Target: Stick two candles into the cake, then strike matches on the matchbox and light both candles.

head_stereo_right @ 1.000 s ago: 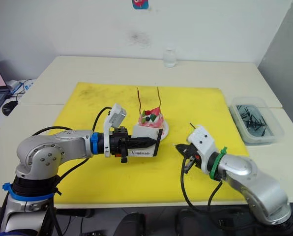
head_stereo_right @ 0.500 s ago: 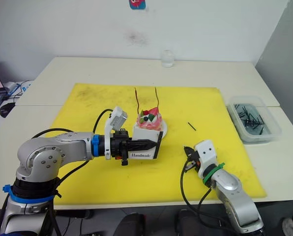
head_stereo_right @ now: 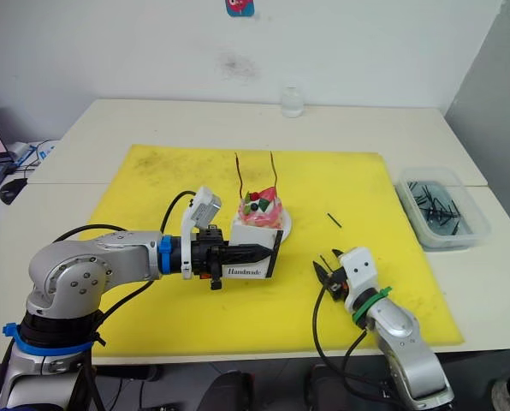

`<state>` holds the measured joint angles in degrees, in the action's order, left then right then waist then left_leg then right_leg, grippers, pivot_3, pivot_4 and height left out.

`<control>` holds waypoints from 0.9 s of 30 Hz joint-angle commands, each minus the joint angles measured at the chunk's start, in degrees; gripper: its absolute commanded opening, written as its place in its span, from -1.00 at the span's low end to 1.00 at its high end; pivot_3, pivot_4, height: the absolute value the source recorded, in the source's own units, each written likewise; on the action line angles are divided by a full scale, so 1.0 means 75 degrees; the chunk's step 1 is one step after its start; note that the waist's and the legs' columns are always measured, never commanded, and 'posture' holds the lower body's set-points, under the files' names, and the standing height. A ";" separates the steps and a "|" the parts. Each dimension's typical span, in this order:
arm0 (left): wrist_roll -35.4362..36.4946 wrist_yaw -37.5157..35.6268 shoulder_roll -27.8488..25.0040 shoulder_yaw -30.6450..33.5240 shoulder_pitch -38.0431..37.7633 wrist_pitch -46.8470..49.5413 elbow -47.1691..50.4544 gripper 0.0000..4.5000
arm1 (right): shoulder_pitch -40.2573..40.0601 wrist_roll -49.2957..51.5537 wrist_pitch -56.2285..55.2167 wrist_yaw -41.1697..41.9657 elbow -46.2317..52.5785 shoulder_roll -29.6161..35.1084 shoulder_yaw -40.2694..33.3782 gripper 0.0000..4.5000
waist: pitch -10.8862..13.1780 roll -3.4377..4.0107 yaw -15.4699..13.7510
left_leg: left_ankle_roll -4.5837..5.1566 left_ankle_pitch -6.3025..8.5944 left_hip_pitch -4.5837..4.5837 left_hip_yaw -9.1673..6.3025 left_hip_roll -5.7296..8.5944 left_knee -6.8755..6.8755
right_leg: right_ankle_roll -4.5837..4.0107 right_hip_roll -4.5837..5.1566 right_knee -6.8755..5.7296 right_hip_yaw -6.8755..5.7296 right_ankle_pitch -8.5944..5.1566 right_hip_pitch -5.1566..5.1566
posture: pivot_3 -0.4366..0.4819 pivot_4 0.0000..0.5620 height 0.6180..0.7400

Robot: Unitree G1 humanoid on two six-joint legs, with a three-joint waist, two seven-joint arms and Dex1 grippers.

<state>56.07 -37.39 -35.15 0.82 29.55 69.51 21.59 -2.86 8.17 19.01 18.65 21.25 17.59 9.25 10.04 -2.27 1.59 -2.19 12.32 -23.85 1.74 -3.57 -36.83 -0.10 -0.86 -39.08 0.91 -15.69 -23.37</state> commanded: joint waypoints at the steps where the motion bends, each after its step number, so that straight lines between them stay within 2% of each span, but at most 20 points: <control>1: 0.0057 -0.0064 -0.0039 0.0089 0.0045 -0.0106 0.0199 -1.00 | 0.0027 -0.0220 -0.0035 -0.0109 0.0013 -0.0046 0.0015 0.18 | 0.0000 0.0000 0.0000 | 0.0000 0.0000 0.0000 0.0000 0.0000 0.0000 | 0.0000 0.0000 -0.0001 0.0000 0.0000 0.0000 | -0.05 -0.47 0.82; 7: 0.0047 -0.0065 -0.0026 0.0072 0.0066 -0.0108 0.0174 -1.00 | 0.0041 -0.0480 0.0274 -0.0296 0.0058 -0.0187 0.0005 0.18 | -0.0001 0.0000 0.0000 | 0.0000 0.0000 0.0001 -0.0001 -0.0001 -0.0002 | 0.0000 0.0001 -0.0001 -0.0001 0.0000 0.0003 | -0.05 -0.47 0.82; 15: 0.0048 -0.0056 -0.0015 0.0059 0.0052 -0.0102 0.0186 -1.00 | -0.0042 -0.0746 0.0660 -0.0470 0.0234 -0.0327 0.0192 -0.99 | -0.0003 0.0000 0.0001 | 0.0000 0.0000 0.0008 -0.0003 -0.0002 -0.0005 | -0.0001 0.0002 -0.0003 -0.0002 0.0001 0.0009 | -0.05 -0.47 0.82; 27: 0.0020 -0.0053 0.0010 0.0024 0.0077 -0.0123 0.0171 -1.00 | 0.0083 -0.0618 0.1257 -0.0440 0.0803 -0.0394 0.0093 -0.99 | -0.0003 0.0000 0.0000 | 0.0000 0.0000 0.0007 -0.0003 -0.0001 -0.0004 | -0.0001 0.0002 -0.0002 -0.0001 0.0001 0.0009 | -0.05 -0.47 0.82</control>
<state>56.07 -37.40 -35.11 0.80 29.56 69.50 21.60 -2.25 3.15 27.61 15.00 25.25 14.65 10.36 10.02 -2.27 1.59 -2.19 12.32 -23.80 1.72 -3.58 -36.86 -0.11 -0.85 -39.10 0.90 -15.68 -23.30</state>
